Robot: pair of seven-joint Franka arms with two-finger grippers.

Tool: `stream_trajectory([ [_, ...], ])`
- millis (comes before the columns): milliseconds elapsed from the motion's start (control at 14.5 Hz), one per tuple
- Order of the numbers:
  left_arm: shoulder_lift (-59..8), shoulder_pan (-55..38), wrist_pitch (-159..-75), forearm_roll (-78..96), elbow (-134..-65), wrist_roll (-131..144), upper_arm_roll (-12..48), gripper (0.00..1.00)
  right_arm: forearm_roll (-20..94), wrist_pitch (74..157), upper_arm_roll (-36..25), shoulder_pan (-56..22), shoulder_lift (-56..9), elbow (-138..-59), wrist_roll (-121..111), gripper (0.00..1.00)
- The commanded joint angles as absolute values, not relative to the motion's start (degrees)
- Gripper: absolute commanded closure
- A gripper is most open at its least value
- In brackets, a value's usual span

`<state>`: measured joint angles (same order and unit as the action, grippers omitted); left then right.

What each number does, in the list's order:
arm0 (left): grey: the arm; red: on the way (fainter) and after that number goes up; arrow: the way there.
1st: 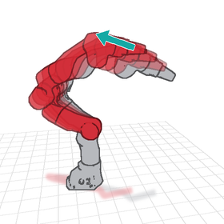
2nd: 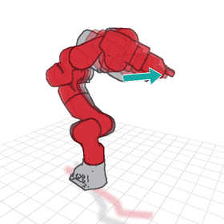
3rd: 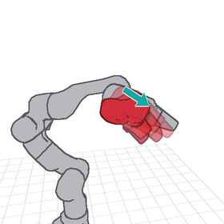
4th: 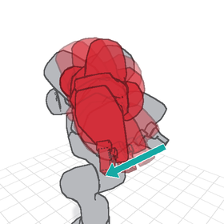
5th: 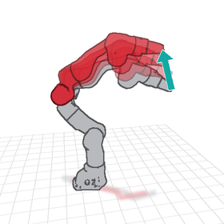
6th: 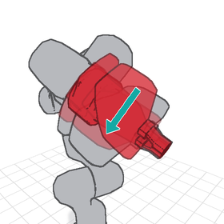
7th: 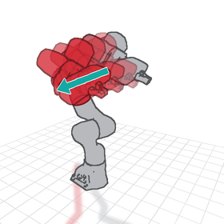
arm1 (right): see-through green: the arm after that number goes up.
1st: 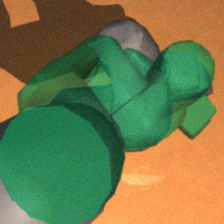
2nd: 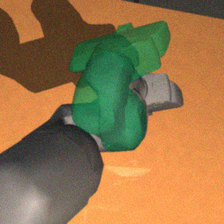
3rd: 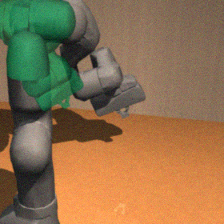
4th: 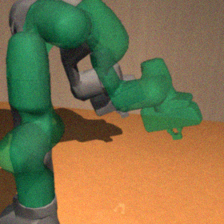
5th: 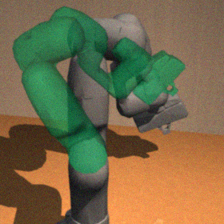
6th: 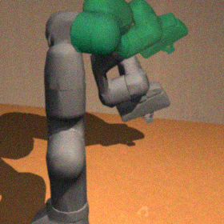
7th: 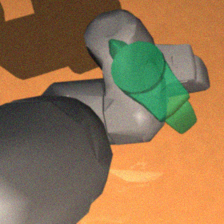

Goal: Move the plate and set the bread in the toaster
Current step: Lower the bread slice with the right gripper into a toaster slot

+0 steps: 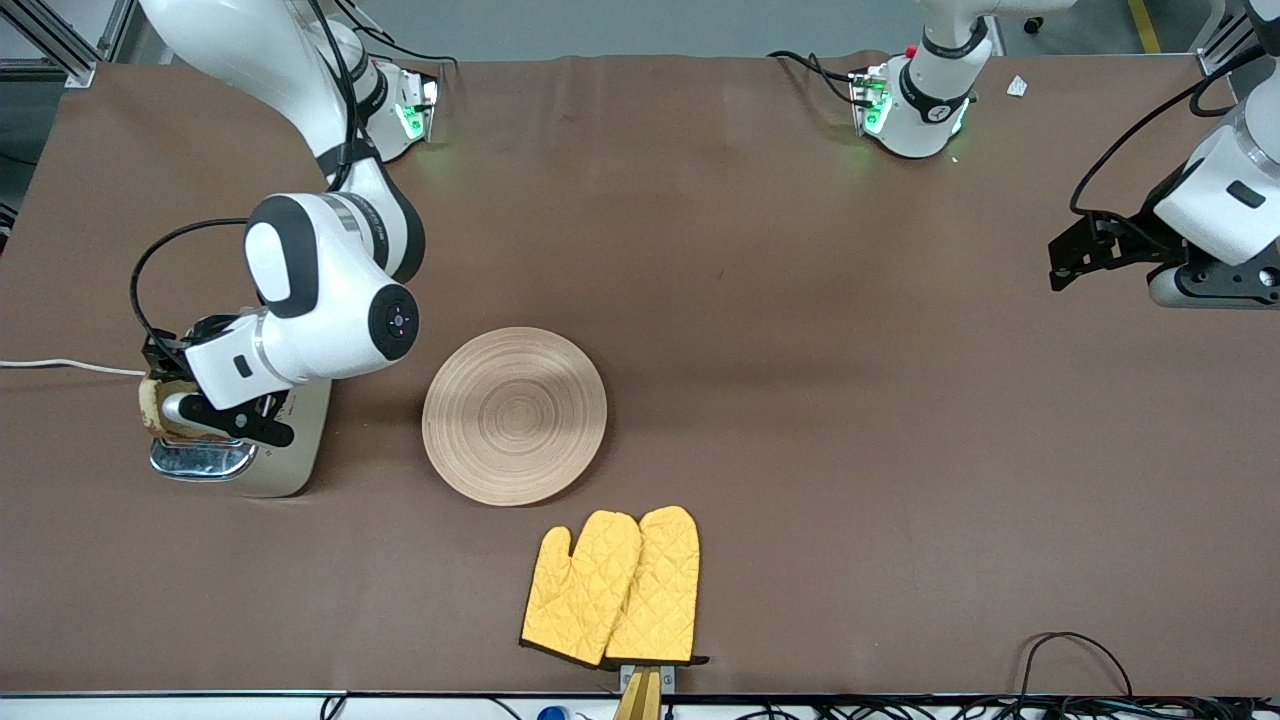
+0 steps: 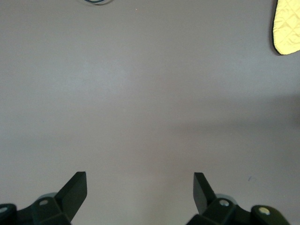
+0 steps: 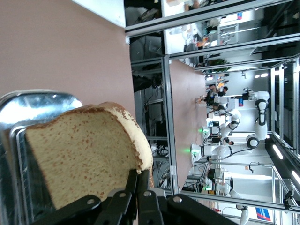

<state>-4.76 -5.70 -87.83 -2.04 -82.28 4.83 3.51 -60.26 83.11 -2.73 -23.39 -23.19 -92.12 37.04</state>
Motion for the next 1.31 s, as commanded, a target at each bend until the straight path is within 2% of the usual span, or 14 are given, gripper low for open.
stream_trajectory([
  [0, -4.7, -5.7, -88.2, -2.5, -82.3, 5.1, 3.5, 0.0, -62.5, 85.1, -2.5, -22.7, -19.2, -98.0, 40.5, 1.0],
  [275, -4.7, -5.4, -88.2, -2.5, -82.2, 4.9, 3.5, 0.0, -62.6, 85.5, -2.5, -22.7, -17.2, -103.0, 46.0, 1.0],
  [1239, -4.7, -6.1, -88.2, -2.6, -82.3, 5.8, 3.5, 0.0, -61.8, 85.9, -2.4, -23.3, -17.4, -107.4, 53.0, 1.0],
])
